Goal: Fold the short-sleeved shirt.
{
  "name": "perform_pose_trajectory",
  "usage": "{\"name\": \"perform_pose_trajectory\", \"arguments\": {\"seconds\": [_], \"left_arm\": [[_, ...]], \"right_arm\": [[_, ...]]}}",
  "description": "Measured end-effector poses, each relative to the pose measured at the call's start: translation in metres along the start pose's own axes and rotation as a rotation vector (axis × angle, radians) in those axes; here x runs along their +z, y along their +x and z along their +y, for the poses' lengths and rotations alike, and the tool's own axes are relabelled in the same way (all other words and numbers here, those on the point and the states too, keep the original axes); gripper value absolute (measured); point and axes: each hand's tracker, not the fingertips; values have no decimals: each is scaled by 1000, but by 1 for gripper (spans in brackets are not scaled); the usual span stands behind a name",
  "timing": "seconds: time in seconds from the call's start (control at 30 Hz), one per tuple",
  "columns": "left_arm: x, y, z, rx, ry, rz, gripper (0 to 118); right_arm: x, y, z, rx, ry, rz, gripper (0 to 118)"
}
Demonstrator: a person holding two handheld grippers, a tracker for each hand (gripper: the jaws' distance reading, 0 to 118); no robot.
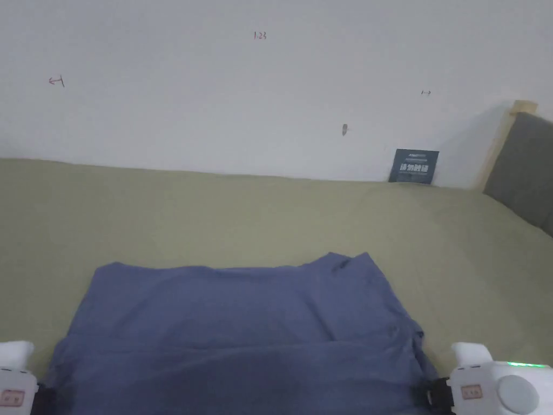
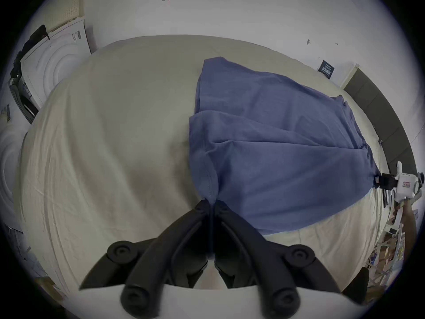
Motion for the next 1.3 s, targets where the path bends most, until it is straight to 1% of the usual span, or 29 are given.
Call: {"name": "perform_pose_trajectory", "arguments": {"seconds": [0.03, 0.07, 0.1, 0.17, 0.23, 0.4, 0.57, 0.8, 0.9, 1.0, 1.13, 1.17, 1.2, 1.23, 1.27, 1.3], "left_arm": [[3, 1, -2, -1, 3, 3, 4], [5, 2, 1, -8, 13, -3, 4], [8, 1, 1, -18, 14, -10, 4], [19, -2, 0, -22, 28, -21, 3], [26, -7, 3, -7, 37, -56, 3], [47, -10, -5, -6, 57, -80, 3], [60, -13, -24, -39, 38, -70, 3], [71, -19, -62, -33, 4, -76, 3], [60, -31, -74, -34, -22, -78, 3], [53, -35, -84, -13, -51, -85, 3], [37, -39, -91, 22, -77, -104, 4], [35, -40, -90, 33, -73, -109, 10], [35, -42, -88, 51, -66, -120, 25], [39, -47, -86, 81, -55, -133, 54], [47, -48, -85, 116, -47, -131, 89], [55, -51, -82, 144, -39, -133, 101]], "right_arm": [[9, -7, -4, 53, -7, -91, 13], [14, -11, -5, 109, 9, -91, 12], [19, -12, -5, 137, 29, -71, 12], [34, -12, -8, 121, 50, -69, 12], [48, -8, -8, 88, 81, -33, 12], [75, -8, -18, 105, 82, -18, 12], [90, -5, -41, 78, 70, 1, 12], [111, 1, -79, 47, 46, 16, 12], [113, 4, -93, 61, 24, 15, 12], [108, 8, -99, 46, 4, 8, 12], [91, 7, -104, 54, -22, -18, 13], [87, 8, -105, 51, -21, -16, 16], [85, 9, -104, 44, -23, -13, 25], [85, 9, -103, 39, -24, -23, 42], [90, 9, -102, 41, -22, -45, 73], [98, 9, -101, 36, -6, -53, 91]]}}
